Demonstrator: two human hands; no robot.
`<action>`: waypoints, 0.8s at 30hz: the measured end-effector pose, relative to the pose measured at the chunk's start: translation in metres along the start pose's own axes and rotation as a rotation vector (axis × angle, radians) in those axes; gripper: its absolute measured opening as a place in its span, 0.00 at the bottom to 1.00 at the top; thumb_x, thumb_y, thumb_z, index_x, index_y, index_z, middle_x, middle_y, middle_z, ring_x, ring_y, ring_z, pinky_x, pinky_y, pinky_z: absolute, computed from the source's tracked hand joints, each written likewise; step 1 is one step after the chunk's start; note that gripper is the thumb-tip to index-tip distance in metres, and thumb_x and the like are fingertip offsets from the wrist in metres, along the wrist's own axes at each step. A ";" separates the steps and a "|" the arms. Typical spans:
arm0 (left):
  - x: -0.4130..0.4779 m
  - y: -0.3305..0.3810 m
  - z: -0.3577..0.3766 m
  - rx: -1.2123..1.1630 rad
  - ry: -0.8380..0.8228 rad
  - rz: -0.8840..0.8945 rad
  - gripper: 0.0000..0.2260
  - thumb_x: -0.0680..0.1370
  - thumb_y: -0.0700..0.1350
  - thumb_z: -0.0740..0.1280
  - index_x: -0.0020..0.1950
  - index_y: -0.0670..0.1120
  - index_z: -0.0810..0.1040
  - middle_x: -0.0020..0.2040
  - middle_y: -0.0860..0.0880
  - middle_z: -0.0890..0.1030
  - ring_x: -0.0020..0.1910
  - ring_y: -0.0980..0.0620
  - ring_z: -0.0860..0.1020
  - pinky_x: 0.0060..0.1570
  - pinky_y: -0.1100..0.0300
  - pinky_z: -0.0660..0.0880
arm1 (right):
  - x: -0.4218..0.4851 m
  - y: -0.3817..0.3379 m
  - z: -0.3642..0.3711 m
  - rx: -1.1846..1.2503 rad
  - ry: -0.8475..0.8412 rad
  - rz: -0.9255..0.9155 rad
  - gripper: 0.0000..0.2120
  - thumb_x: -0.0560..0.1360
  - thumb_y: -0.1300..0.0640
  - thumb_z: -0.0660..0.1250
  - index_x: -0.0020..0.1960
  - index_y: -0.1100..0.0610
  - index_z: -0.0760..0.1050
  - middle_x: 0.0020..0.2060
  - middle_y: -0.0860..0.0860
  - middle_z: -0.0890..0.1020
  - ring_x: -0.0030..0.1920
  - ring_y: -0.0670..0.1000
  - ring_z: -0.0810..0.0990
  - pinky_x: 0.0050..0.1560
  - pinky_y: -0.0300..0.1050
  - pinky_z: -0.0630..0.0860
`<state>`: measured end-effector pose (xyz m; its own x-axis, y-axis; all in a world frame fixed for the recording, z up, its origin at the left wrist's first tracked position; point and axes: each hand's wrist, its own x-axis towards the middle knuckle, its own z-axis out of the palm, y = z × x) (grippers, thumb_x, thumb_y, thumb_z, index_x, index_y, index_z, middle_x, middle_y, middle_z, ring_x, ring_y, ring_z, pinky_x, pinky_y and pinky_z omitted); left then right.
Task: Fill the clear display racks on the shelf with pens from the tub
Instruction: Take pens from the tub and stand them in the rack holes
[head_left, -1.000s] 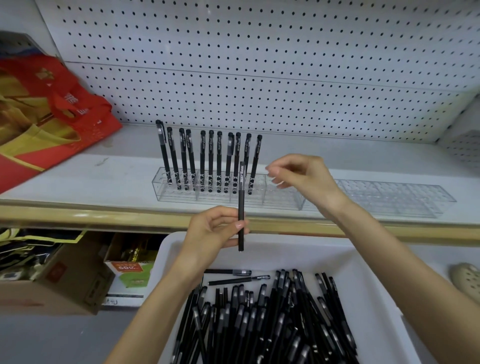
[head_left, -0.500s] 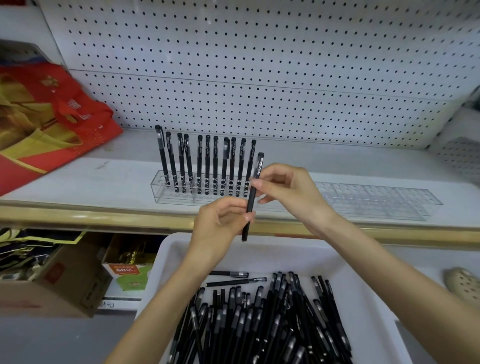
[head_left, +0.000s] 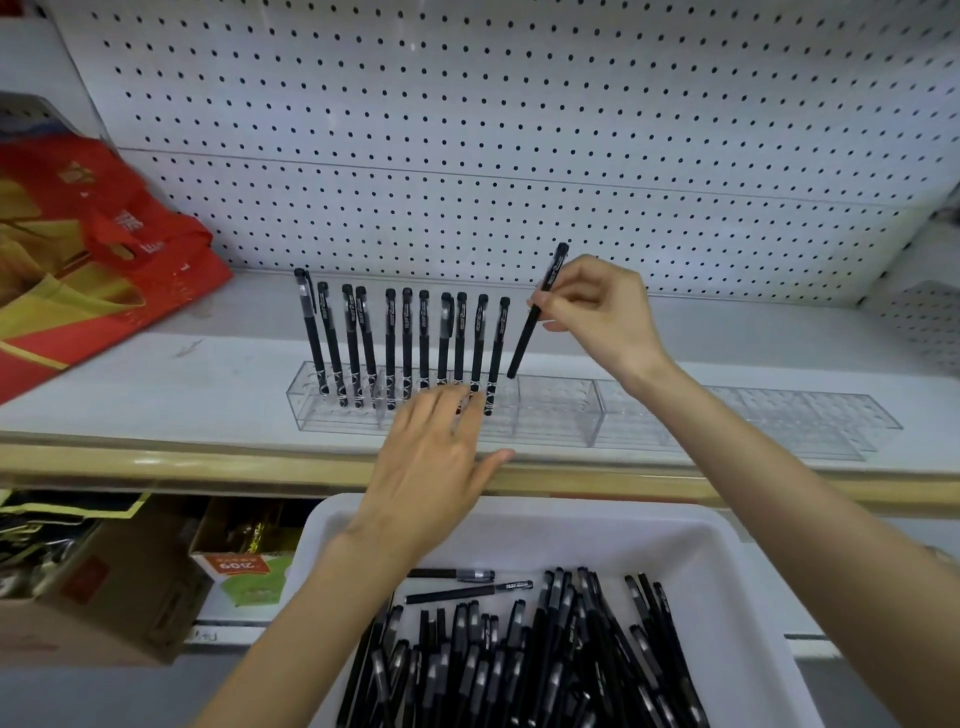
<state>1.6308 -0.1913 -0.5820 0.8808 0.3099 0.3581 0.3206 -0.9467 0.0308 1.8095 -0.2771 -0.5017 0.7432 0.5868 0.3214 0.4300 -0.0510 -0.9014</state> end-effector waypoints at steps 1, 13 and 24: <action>0.001 0.000 0.002 0.001 -0.013 -0.003 0.30 0.78 0.61 0.48 0.66 0.41 0.74 0.61 0.44 0.77 0.60 0.46 0.75 0.61 0.50 0.72 | 0.001 0.005 0.002 -0.010 -0.003 0.002 0.08 0.72 0.63 0.73 0.39 0.54 0.75 0.40 0.60 0.84 0.40 0.56 0.84 0.44 0.48 0.82; 0.001 -0.005 0.008 0.008 -0.023 0.024 0.31 0.78 0.63 0.50 0.66 0.41 0.73 0.60 0.45 0.77 0.60 0.46 0.75 0.61 0.50 0.72 | -0.003 0.037 0.015 -0.116 -0.152 0.060 0.09 0.69 0.61 0.76 0.36 0.53 0.77 0.35 0.52 0.84 0.41 0.54 0.84 0.48 0.48 0.79; 0.001 -0.007 0.010 -0.011 -0.056 0.024 0.31 0.78 0.63 0.50 0.68 0.42 0.71 0.62 0.46 0.75 0.62 0.47 0.72 0.64 0.50 0.70 | 0.001 0.035 0.013 -0.112 -0.215 0.096 0.08 0.69 0.59 0.75 0.37 0.51 0.77 0.32 0.51 0.84 0.37 0.49 0.84 0.52 0.55 0.80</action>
<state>1.6327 -0.1837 -0.5917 0.9065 0.2912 0.3058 0.2955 -0.9548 0.0330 1.8181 -0.2675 -0.5369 0.6622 0.7330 0.1558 0.4258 -0.1969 -0.8831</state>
